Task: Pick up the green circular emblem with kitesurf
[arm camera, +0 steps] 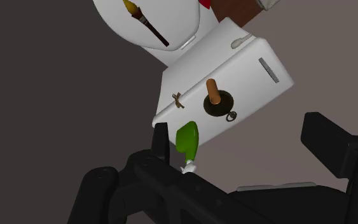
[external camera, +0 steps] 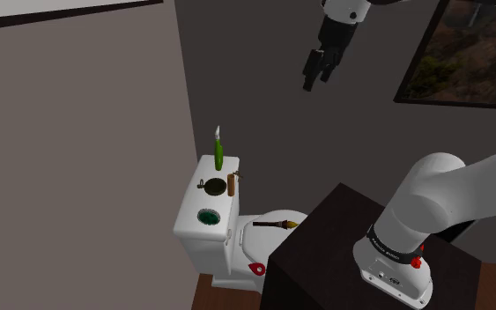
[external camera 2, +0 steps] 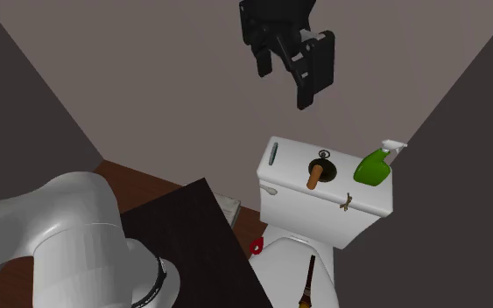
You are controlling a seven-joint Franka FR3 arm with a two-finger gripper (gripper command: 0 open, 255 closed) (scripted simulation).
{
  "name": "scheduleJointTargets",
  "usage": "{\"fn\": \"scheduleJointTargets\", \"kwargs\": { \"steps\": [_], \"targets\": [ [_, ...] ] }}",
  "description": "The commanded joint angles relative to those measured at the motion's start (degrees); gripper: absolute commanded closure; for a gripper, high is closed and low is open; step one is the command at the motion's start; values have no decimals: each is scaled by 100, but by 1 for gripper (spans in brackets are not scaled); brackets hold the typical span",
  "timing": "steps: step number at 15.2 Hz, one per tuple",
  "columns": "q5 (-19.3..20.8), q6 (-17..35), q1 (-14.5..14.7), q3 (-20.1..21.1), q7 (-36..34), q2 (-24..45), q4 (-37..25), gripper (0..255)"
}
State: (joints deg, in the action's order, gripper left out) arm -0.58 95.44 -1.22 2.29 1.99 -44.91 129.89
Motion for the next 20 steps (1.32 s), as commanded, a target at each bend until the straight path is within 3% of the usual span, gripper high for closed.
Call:
{"fn": "scheduleJointTargets", "kwargs": {
  "steps": [1, 11, 20],
  "targets": [
    [0, 0, 0, 0, 0, 0, 0, 0],
    [-153, 1764, 359, 229, 356, 1109, 784, 0],
    [-210, 3283, 637, 485, 654, 2601, 932, 0]
  ]
}}
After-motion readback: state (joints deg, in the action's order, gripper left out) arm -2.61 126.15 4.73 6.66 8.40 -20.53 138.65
